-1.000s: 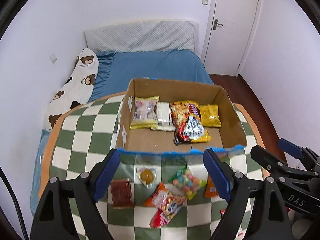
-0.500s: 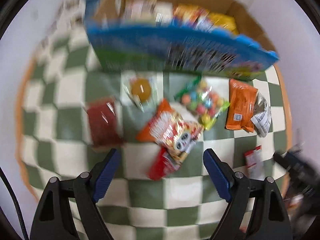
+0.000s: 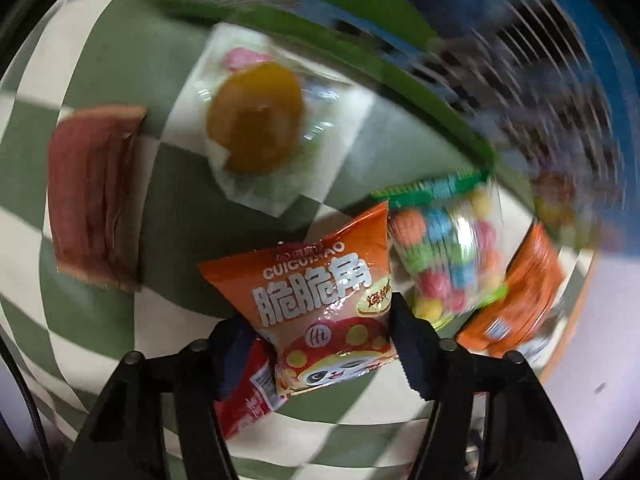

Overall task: Organize snacks
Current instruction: 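Grasp the orange Cuicuijiao bag with the left tool while the right tool grasps the red-white stick pack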

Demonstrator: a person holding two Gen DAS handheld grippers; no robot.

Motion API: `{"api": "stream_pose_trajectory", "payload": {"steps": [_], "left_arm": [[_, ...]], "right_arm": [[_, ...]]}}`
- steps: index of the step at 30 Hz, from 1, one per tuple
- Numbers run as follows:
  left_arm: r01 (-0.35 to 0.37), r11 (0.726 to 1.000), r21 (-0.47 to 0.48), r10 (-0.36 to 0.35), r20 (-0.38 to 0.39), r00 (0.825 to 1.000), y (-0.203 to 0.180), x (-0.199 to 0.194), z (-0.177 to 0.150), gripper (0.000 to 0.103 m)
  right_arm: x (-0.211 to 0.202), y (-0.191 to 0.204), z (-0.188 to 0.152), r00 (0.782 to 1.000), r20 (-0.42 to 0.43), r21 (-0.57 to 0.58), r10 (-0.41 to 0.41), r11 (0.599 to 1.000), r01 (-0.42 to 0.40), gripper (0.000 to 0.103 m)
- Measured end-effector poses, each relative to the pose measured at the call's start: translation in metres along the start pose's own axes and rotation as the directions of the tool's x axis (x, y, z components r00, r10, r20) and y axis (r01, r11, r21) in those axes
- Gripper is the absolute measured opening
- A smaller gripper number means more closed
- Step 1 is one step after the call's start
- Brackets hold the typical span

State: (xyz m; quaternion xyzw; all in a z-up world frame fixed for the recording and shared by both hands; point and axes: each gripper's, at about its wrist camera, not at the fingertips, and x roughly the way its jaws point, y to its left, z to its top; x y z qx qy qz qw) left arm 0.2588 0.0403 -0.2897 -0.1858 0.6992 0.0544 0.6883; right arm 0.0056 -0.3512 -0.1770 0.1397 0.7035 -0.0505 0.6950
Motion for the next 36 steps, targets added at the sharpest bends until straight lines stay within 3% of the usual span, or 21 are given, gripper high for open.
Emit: {"api": "stream_pose_trajectory", "payload": {"steps": [3,5,8,9,12,14,16,17,18,20,23,26,29,32,36], "left_arm": [[-0.075,0.984,0.159,0.071,0.034,0.997,-0.015,0.000,-0.020,0.058],[-0.154,0.937,0.313,0.140,0.067,0.988,-0.029,0.002,-0.045,0.058],[-0.231,0.848,0.477,0.211,0.095,0.973,-0.040,0.010,-0.088,0.058],[-0.233,0.822,0.520,0.221,0.086,0.972,-0.042,0.014,-0.104,0.058],[-0.221,0.790,0.573,0.224,0.066,0.972,-0.045,0.022,-0.131,0.058],[-0.192,0.811,0.553,0.211,0.030,0.977,-0.042,0.030,-0.136,0.061],[-0.138,0.868,0.476,0.182,-0.046,0.982,-0.031,0.042,-0.129,0.064],[-0.097,0.891,0.444,0.155,-0.097,0.983,-0.027,0.044,-0.127,0.066],[-0.075,0.912,0.404,0.126,-0.102,0.987,-0.023,0.045,-0.125,0.066],[-0.058,0.929,0.366,0.103,-0.104,0.989,-0.018,0.045,-0.123,0.066],[-0.055,0.935,0.351,0.092,-0.090,0.992,-0.012,0.044,-0.126,0.066],[-0.088,0.929,0.358,0.116,-0.059,0.991,0.003,0.035,-0.126,0.054],[-0.107,0.925,0.366,0.131,-0.042,0.990,-0.002,0.022,-0.125,0.050],[-0.115,0.926,0.360,0.134,-0.028,0.991,-0.002,0.013,-0.127,0.046],[-0.118,0.927,0.357,0.136,-0.024,0.990,0.003,0.003,-0.124,0.046]], "right_arm": [[0.011,0.002,-0.006,0.999,-0.021,-0.051,-0.037,0.998,0.036,0.091],[0.016,0.005,-0.012,0.997,-0.014,-0.090,-0.073,0.993,0.071,0.088],[0.019,0.010,-0.020,0.993,0.012,-0.126,-0.114,0.985,0.114,0.066],[0.019,0.012,-0.022,0.993,0.019,-0.132,-0.121,0.984,0.122,0.065],[0.018,0.021,-0.030,0.997,0.010,-0.142,-0.076,0.987,0.076,0.062],[0.018,0.028,-0.035,1.000,-0.029,-0.137,0.003,0.991,-0.007,0.062],[0.023,0.034,-0.039,0.995,-0.089,-0.121,0.051,0.991,-0.061,0.066],[0.024,0.035,-0.040,0.994,-0.100,-0.117,0.053,0.991,-0.065,0.072],[0.025,0.037,-0.039,0.993,-0.103,-0.117,0.059,0.991,-0.071,0.077],[0.027,0.037,-0.040,0.993,-0.109,-0.121,0.050,0.991,-0.063,0.077],[0.029,0.043,-0.043,0.993,-0.114,-0.159,0.019,0.987,-0.037,0.077],[0.037,0.061,-0.053,0.993,-0.110,-0.228,-0.037,0.974,0.011,0.076],[0.042,0.073,-0.061,0.987,-0.073,-0.313,-0.146,0.943,0.117,0.061],[0.036,0.077,-0.065,0.992,-0.051,-0.304,-0.119,0.948,0.098,0.054],[0.018,0.064,-0.056,0.999,-0.043,-0.217,-0.011,0.976,0.001,0.051]]}}
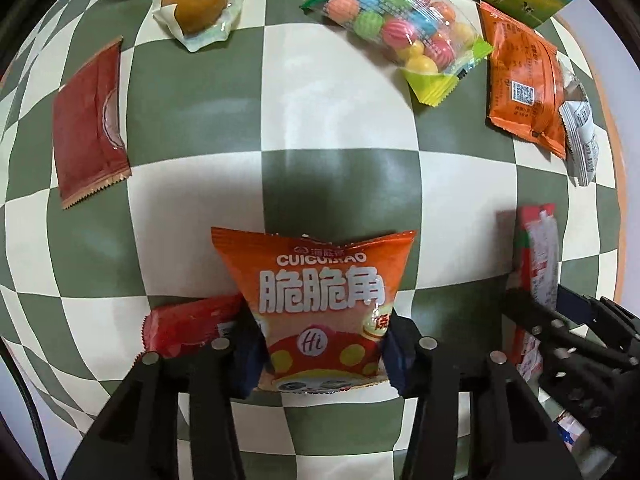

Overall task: Organize snacks
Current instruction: 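Grasp the orange Cuicuijiao bag with the left tool while the right tool grasps the red-white stick pack, then lift both held packets and carry them over the cardboard box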

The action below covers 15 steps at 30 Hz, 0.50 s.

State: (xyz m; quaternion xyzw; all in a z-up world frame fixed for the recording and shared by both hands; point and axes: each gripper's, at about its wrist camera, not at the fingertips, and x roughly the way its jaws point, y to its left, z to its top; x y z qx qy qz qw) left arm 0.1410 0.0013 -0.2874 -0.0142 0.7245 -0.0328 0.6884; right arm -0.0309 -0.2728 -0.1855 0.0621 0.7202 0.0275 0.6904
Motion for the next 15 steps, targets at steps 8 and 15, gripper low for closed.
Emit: {"api": "stream_pose_trajectory", "payload": {"steps": [8,15], "left_arm": [[0.020,1.000,-0.016,-0.020,-0.049,0.999,0.002,0.013,0.017,0.046],[0.002,1.000,-0.014,-0.002,-0.029,1.000,-0.002,0.012,0.013,0.042]], "right_arm": [[0.006,-0.010,0.013,0.994,-0.076,0.038,0.080,0.996,-0.077,0.073],[0.017,0.021,-0.009,0.998,-0.035,-0.073,-0.059,0.996,0.057,0.057]]}}
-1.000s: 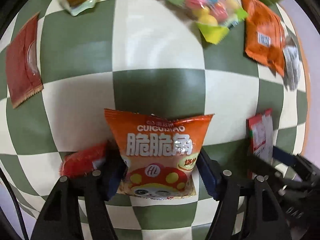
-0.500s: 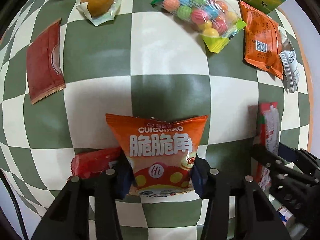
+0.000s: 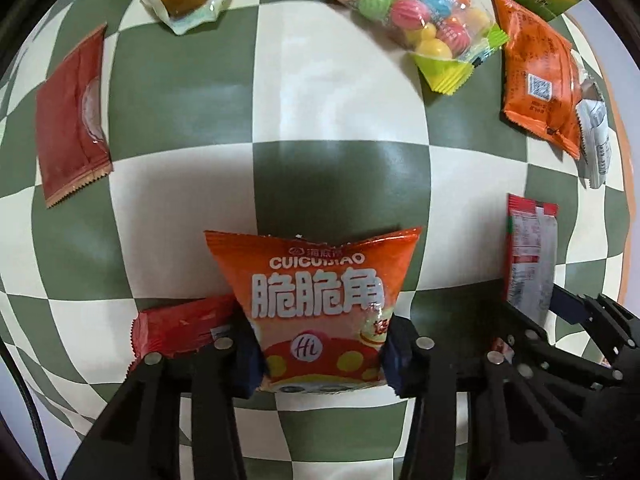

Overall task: Organize snacks
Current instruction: 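Lift both held packets and carry them over the cardboard box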

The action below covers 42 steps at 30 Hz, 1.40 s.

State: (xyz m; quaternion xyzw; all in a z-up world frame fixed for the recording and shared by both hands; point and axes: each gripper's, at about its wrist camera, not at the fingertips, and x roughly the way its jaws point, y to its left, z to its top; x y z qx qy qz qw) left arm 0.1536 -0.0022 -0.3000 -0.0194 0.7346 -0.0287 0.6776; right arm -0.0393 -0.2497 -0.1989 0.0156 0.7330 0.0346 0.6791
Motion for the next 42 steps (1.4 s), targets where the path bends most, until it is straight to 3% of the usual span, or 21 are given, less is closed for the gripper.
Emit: {"api": "stream_pose_trajectory", "payload": {"steps": [3,10,16,22,25,28,30,34,42], "left_arm": [[0.008,1.000,-0.001,-0.008,0.014,1.000,-0.005,-0.012,0.002,0.041],[0.058,0.998,0.010,-0.058,0.090,0.994,-0.005,-0.068,0.003,0.041],[0.158,0.987,0.025,-0.160,0.204,0.966,-0.002,-0.152,0.021,0.041],[0.191,0.979,0.075,-0.205,0.329,0.922,0.009,-0.237,0.078,0.042],[0.147,0.985,0.094,-0.171,0.350,0.921,0.010,-0.255,0.118,0.042],[0.068,0.995,0.077,-0.091,0.354,0.931,0.018,-0.252,0.168,0.042],[0.057,0.997,0.048,-0.069,0.325,0.943,0.027,-0.243,0.196,0.042],[0.029,1.000,-0.001,-0.028,0.255,0.967,0.048,-0.213,0.246,0.042],[-0.031,0.999,-0.020,0.033,0.133,0.991,0.064,-0.151,0.279,0.042]], "right_arm": [[-0.002,0.006,-0.001,1.000,0.019,-0.013,-0.014,1.000,0.015,0.051],[-0.051,-0.010,0.005,0.989,0.086,0.039,0.119,0.992,-0.123,0.047],[-0.133,-0.021,0.023,0.952,0.207,0.015,0.224,0.973,-0.232,0.047],[-0.220,-0.028,0.095,0.887,0.350,-0.052,0.301,0.952,-0.303,0.047],[-0.250,-0.021,0.129,0.865,0.408,-0.085,0.291,0.956,-0.282,0.047],[-0.270,-0.008,0.192,0.856,0.459,-0.106,0.240,0.971,-0.215,0.047],[-0.274,-0.003,0.217,0.858,0.472,-0.115,0.204,0.979,-0.170,0.047],[-0.253,0.004,0.276,0.887,0.445,-0.110,0.124,0.990,-0.084,0.047],[-0.185,-0.004,0.333,0.943,0.330,-0.084,0.034,0.996,-0.006,0.047]]}}
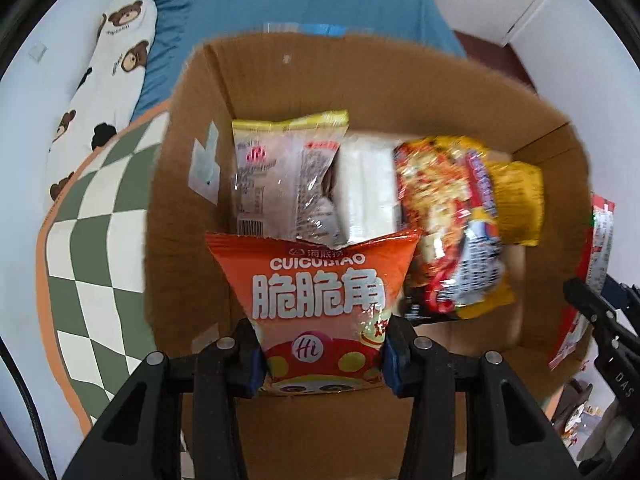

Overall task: Organize snacks
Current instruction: 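Lift both held packets and carry them over the cardboard box, then open both tools to drop the Cuicuijiao bag and stick pack into the box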

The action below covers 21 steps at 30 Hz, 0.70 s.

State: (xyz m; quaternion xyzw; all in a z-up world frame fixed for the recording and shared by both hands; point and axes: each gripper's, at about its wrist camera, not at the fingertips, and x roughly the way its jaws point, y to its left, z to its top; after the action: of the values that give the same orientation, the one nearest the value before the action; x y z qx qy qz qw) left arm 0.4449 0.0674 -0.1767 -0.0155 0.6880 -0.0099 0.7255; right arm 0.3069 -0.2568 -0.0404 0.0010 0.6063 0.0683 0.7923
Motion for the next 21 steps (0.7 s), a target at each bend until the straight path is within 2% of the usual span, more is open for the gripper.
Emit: {"api": "stream_pose_trajectory", "payload": {"steps": [2,4,5,6,7,9,11,15,21], "left_arm": [[-0.002,1.000,0.007,0.002,-0.028,1.000,0.001,0.011,0.000,0.043],[0.014,1.000,-0.013,-0.015,-0.045,0.999,0.003,0.019,-0.001,0.051],[0.027,0.999,-0.023,-0.028,-0.052,0.998,0.005,0.023,0.000,0.053],[0.040,0.999,-0.028,-0.041,-0.058,0.997,0.005,0.026,0.000,0.059],[0.049,0.998,-0.030,-0.051,-0.062,0.997,0.004,0.029,0.000,0.062],[0.065,0.998,-0.024,-0.066,-0.064,0.996,-0.002,0.032,-0.001,0.077],[0.062,0.998,-0.018,-0.063,-0.055,0.997,-0.007,0.031,-0.001,0.085],[0.037,0.999,-0.018,-0.037,-0.003,0.999,-0.014,0.019,-0.003,0.087],[0.036,0.998,-0.045,-0.031,0.092,0.995,-0.017,-0.015,-0.017,0.087]], "right_arm": [[0.020,-0.004,0.001,0.999,-0.031,0.000,-0.010,1.000,0.010,0.047],[0.040,-0.007,0.001,0.995,-0.103,0.010,0.005,1.000,-0.004,0.050],[0.050,-0.009,0.000,0.991,-0.137,0.020,0.008,1.000,-0.005,0.062],[0.056,-0.010,0.000,0.987,-0.160,0.019,-0.001,1.000,0.004,0.087],[0.061,-0.009,-0.001,0.986,-0.166,0.008,0.004,1.000,-0.003,0.090],[0.065,-0.006,-0.002,0.984,-0.181,0.005,-0.003,1.000,0.003,0.091],[0.066,-0.003,-0.001,0.983,-0.182,0.005,-0.006,1.000,0.007,0.096],[0.062,-0.001,0.001,0.986,-0.167,0.015,-0.004,1.000,0.007,0.097],[0.043,0.000,-0.005,0.992,-0.127,0.041,0.016,0.999,-0.011,0.097]]}}
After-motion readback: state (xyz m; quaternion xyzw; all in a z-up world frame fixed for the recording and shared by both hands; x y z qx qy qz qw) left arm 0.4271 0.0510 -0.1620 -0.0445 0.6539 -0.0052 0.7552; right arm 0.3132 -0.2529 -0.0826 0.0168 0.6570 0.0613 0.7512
